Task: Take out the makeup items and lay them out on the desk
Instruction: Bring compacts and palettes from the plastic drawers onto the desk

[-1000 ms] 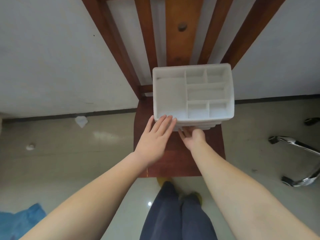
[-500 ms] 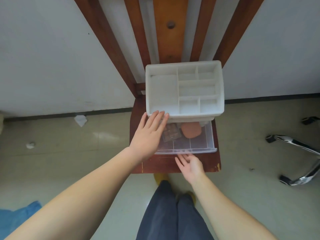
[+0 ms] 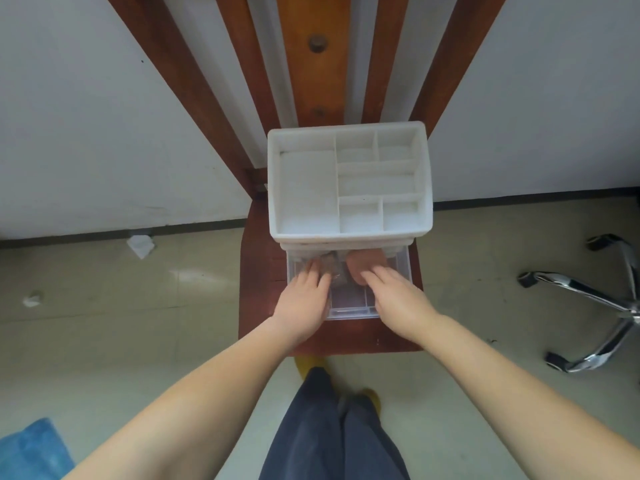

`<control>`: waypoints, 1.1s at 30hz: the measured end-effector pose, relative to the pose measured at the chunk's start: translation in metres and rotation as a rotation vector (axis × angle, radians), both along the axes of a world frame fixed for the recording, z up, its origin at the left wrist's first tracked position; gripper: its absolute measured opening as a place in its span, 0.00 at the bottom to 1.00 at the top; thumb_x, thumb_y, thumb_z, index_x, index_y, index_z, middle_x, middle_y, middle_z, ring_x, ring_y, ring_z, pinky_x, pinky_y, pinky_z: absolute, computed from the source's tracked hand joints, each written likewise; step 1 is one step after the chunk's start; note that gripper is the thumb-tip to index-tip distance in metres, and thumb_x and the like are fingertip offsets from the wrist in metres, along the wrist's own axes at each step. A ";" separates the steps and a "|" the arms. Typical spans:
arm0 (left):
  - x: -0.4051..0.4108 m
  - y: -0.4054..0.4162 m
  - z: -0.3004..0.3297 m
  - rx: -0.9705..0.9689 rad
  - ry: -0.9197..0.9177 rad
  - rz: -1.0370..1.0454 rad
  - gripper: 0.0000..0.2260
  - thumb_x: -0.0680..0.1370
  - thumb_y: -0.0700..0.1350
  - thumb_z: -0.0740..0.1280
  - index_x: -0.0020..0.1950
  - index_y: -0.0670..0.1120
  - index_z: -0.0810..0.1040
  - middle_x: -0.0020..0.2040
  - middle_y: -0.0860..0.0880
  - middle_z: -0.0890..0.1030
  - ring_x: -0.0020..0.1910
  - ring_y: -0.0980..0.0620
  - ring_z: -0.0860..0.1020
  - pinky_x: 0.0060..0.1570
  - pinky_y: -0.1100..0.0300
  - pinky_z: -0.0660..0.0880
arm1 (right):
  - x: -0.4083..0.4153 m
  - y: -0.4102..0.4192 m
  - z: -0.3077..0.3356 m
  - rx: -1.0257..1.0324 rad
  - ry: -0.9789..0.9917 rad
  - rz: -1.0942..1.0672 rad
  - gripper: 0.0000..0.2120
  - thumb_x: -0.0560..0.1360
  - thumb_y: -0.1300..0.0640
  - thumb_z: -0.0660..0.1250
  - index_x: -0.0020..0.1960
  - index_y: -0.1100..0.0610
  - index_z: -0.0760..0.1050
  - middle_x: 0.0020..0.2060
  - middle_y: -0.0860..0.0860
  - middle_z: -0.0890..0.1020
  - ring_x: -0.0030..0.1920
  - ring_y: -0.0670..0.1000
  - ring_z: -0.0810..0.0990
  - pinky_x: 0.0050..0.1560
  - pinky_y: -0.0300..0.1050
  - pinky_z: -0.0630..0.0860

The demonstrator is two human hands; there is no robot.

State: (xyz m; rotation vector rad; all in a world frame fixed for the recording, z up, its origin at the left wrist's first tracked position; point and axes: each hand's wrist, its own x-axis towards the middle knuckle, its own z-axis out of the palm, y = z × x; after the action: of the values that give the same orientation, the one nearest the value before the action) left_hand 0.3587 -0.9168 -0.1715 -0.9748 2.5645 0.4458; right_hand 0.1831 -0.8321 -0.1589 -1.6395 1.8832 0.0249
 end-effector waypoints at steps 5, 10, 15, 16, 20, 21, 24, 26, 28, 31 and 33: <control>-0.014 -0.015 -0.032 -0.134 -0.126 -0.003 0.25 0.79 0.44 0.59 0.74 0.43 0.56 0.72 0.35 0.61 0.73 0.37 0.58 0.72 0.46 0.54 | -0.001 -0.030 -0.031 -0.033 0.282 0.218 0.44 0.70 0.68 0.64 0.77 0.53 0.43 0.76 0.52 0.48 0.76 0.57 0.44 0.76 0.57 0.43; -0.016 -0.020 -0.034 -0.144 -0.054 -0.073 0.22 0.76 0.44 0.62 0.69 0.44 0.63 0.61 0.40 0.71 0.61 0.38 0.69 0.64 0.49 0.65 | 0.000 -0.043 -0.034 -0.055 0.295 0.174 0.37 0.70 0.64 0.66 0.74 0.53 0.54 0.71 0.57 0.61 0.72 0.61 0.57 0.72 0.58 0.56; 0.001 -0.013 0.005 0.076 0.073 0.092 0.32 0.71 0.52 0.67 0.72 0.47 0.59 0.58 0.42 0.70 0.58 0.41 0.70 0.53 0.52 0.70 | -0.005 -0.022 -0.003 -0.010 0.166 0.096 0.39 0.71 0.45 0.66 0.75 0.55 0.52 0.67 0.56 0.66 0.65 0.59 0.66 0.60 0.52 0.69; 0.007 -0.009 0.016 0.131 0.128 0.136 0.33 0.70 0.52 0.67 0.72 0.48 0.58 0.57 0.42 0.70 0.57 0.41 0.70 0.52 0.52 0.72 | -0.007 -0.015 0.008 -0.028 0.110 0.041 0.39 0.71 0.43 0.66 0.75 0.55 0.54 0.66 0.56 0.67 0.65 0.59 0.66 0.60 0.50 0.69; 0.033 0.014 0.048 0.593 0.125 0.202 0.37 0.68 0.56 0.68 0.74 0.52 0.56 0.57 0.48 0.68 0.57 0.46 0.71 0.55 0.57 0.71 | -0.005 0.019 0.043 0.160 -0.235 -0.127 0.42 0.67 0.36 0.64 0.74 0.51 0.56 0.66 0.52 0.69 0.66 0.54 0.69 0.62 0.48 0.69; 0.038 0.021 0.049 0.703 0.024 0.182 0.37 0.69 0.55 0.68 0.74 0.52 0.56 0.61 0.46 0.69 0.59 0.46 0.72 0.58 0.57 0.70 | -0.001 0.028 0.046 0.257 -0.280 -0.106 0.42 0.66 0.35 0.64 0.75 0.50 0.56 0.66 0.52 0.69 0.66 0.54 0.70 0.63 0.47 0.69; 0.046 0.037 0.040 0.852 -0.188 0.196 0.40 0.70 0.54 0.68 0.76 0.50 0.50 0.68 0.41 0.66 0.63 0.44 0.70 0.63 0.56 0.68 | 0.014 0.049 0.039 0.488 -0.240 0.033 0.43 0.68 0.36 0.64 0.76 0.52 0.53 0.69 0.55 0.68 0.67 0.55 0.69 0.64 0.47 0.68; 0.042 0.039 0.033 0.872 -0.195 0.293 0.43 0.71 0.54 0.69 0.77 0.52 0.45 0.70 0.40 0.64 0.65 0.42 0.70 0.64 0.53 0.68 | 0.018 0.053 0.028 0.565 -0.195 0.009 0.44 0.69 0.37 0.63 0.77 0.53 0.49 0.69 0.56 0.66 0.68 0.57 0.67 0.63 0.49 0.67; 0.035 0.034 0.026 0.852 -0.183 0.341 0.43 0.70 0.53 0.69 0.77 0.51 0.45 0.70 0.40 0.64 0.64 0.41 0.70 0.63 0.50 0.70 | 0.014 0.046 0.020 0.565 -0.179 -0.078 0.44 0.69 0.37 0.63 0.77 0.52 0.48 0.69 0.57 0.65 0.68 0.59 0.66 0.64 0.50 0.67; 0.025 0.026 0.023 0.772 -0.193 0.273 0.38 0.71 0.54 0.68 0.76 0.47 0.54 0.68 0.41 0.67 0.63 0.43 0.70 0.62 0.50 0.71 | 0.006 0.035 0.015 0.548 -0.163 -0.074 0.43 0.70 0.37 0.64 0.77 0.54 0.51 0.68 0.58 0.67 0.67 0.59 0.67 0.63 0.49 0.69; 0.020 0.021 0.023 0.763 -0.194 0.265 0.39 0.71 0.54 0.69 0.75 0.48 0.53 0.67 0.41 0.67 0.63 0.43 0.70 0.60 0.52 0.72 | 0.003 0.030 0.014 0.548 -0.153 -0.066 0.44 0.69 0.37 0.64 0.77 0.52 0.48 0.67 0.58 0.67 0.66 0.59 0.67 0.62 0.49 0.69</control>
State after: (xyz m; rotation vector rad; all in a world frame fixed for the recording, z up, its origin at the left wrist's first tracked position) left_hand 0.3782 -0.8958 -0.1485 -0.9822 1.8338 1.2159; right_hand 0.1858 -0.8018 -0.1450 -1.1700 1.6258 0.3472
